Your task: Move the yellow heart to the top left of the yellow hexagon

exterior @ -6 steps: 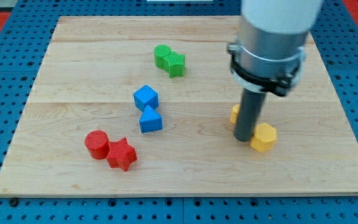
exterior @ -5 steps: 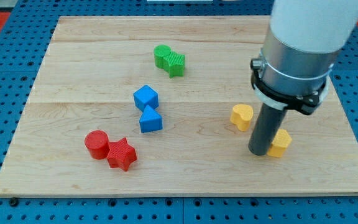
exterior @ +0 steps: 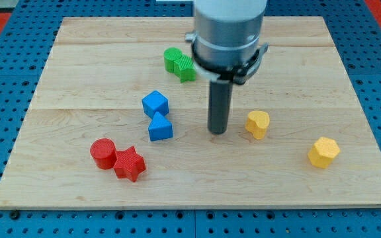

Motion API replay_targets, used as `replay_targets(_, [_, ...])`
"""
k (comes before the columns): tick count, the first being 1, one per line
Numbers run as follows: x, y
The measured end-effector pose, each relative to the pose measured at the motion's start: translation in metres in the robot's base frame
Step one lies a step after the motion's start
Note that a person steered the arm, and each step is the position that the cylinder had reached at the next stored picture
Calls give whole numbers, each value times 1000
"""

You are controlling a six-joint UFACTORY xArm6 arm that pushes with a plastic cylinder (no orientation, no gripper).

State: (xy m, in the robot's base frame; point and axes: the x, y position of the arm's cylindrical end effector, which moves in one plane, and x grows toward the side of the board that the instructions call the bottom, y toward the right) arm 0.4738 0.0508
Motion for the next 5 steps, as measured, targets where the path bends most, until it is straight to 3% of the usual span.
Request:
replay_targets(1, [17,58])
replay_targets(2, [17,61])
replay_targets(3, [-13,72])
replay_targets(5, [43,91])
